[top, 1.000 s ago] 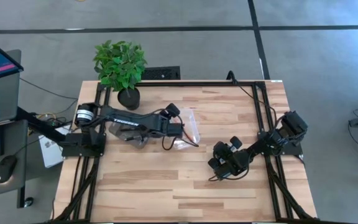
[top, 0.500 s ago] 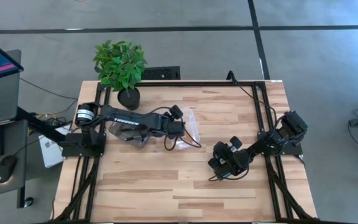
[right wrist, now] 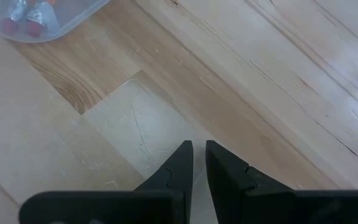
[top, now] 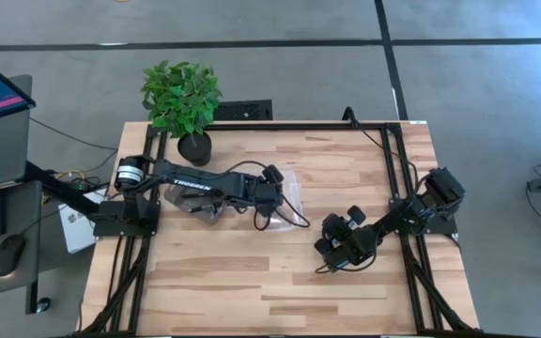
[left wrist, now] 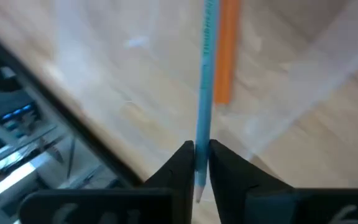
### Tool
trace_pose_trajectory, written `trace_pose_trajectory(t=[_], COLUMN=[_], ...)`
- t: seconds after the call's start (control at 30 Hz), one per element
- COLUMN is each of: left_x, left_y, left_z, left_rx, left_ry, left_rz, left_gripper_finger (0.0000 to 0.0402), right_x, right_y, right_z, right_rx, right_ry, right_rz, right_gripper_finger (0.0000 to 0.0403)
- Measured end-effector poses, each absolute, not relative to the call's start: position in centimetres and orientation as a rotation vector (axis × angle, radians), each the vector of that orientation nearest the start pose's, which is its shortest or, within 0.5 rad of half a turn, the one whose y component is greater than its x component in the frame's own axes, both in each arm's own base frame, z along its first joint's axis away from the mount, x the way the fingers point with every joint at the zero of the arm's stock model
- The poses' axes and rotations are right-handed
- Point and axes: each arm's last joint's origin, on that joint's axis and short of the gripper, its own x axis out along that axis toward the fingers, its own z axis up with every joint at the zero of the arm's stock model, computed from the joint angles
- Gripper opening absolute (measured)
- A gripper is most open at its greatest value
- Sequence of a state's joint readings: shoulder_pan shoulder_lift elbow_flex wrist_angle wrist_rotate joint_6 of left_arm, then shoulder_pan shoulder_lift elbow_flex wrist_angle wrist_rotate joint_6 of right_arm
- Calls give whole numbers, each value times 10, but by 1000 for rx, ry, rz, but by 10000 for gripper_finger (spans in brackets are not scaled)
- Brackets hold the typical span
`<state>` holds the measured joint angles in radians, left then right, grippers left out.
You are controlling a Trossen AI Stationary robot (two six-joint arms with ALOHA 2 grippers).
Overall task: Sort pens & pencils
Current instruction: Put the blue pencil into the white bin, then return to Home Position
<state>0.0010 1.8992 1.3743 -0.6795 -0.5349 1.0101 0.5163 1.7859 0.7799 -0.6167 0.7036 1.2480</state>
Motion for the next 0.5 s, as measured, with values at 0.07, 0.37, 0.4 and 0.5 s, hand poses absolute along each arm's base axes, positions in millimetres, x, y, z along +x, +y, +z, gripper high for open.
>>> trace_pose_trajectory(t=[0.07, 0.37, 0.4, 0.5], left_x=[382, 384, 384, 377], left_y=[15, 17, 18, 21], left_z=[197, 199, 201, 224], left_rx=[1188, 1198, 1157, 894], left_ry=[1331, 1331, 1327, 1230], left_rz=[-150, -28, 10, 43], left_gripper_finger=[46, 56, 56, 57], right_x=[230, 230, 230, 228], right_y=[109, 109, 109, 108], right_z=[97, 97, 97, 100], right_rx=[136, 134, 128, 83], right_ry=[954, 946, 939, 895], right_rz=[-857, -858, -861, -875], right_gripper_finger=[69, 69, 69, 69])
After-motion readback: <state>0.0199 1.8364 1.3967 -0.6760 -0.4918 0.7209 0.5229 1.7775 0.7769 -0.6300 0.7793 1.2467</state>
